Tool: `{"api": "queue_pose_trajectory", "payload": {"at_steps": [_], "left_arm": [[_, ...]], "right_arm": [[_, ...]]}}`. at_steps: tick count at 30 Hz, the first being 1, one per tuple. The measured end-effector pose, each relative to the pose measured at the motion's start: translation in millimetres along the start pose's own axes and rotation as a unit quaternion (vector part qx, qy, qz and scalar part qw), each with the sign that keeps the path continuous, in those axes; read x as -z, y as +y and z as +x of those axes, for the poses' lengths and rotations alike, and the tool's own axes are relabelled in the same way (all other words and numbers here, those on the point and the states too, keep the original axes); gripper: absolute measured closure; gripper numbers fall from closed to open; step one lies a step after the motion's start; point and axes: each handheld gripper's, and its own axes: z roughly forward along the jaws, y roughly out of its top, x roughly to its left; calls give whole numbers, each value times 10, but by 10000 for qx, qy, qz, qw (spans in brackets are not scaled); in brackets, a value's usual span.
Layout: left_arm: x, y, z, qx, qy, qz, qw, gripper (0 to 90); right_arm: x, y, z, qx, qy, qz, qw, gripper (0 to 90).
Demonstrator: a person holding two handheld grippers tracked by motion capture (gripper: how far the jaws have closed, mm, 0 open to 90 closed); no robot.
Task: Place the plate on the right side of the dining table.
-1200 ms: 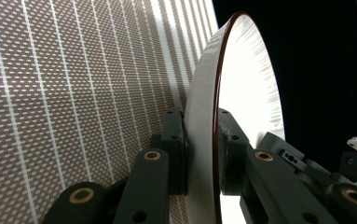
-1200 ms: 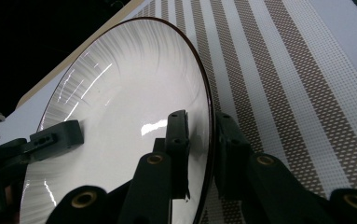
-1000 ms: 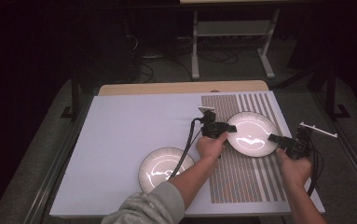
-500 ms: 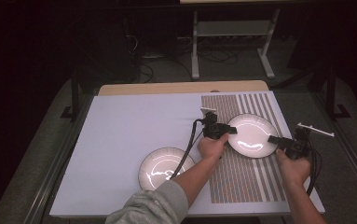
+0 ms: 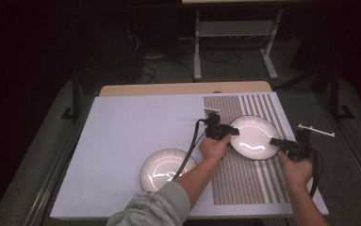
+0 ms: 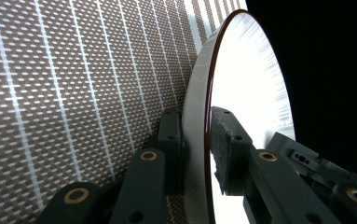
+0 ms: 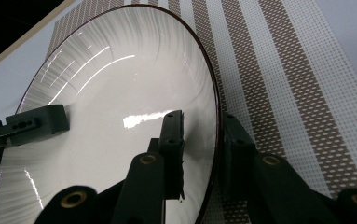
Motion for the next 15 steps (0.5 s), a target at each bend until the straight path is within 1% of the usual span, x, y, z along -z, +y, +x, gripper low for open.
{"api": "queue_pose_trajectory", "payload": {"at_steps": [4,6,7,9,10,11,12,13,14,15], "left_arm": [[7,10,-21,-165,117,-3,9998,732],[10,15,-28,-211,145,23,9997,725],[9,16,-43,-282,156,25,9995,710],[12,27,-78,-419,185,55,9989,641],[14,34,-95,-450,210,72,9987,601],[24,42,-108,-518,271,75,9983,582],[40,50,-124,-615,360,28,9975,554],[55,62,-127,-722,422,29,9965,528],[79,76,-126,-810,414,-17,9959,508],[113,94,-135,-871,435,-93,9952,500]], "right_arm": [[-11,0,13,78,-29,-29,10000,725],[-15,0,26,139,-49,-30,9999,720],[-14,1,30,183,-66,-38,9998,709],[-6,2,42,241,-48,-112,9996,647],[-1,5,46,265,-48,-149,9995,630],[5,6,48,325,-45,-198,9993,598],[17,10,51,396,-3,-286,9988,573],[47,15,61,458,20,-426,9980,573],[78,21,73,568,21,-583,9967,563],[102,25,90,657,16,-679,9955,546]]}}
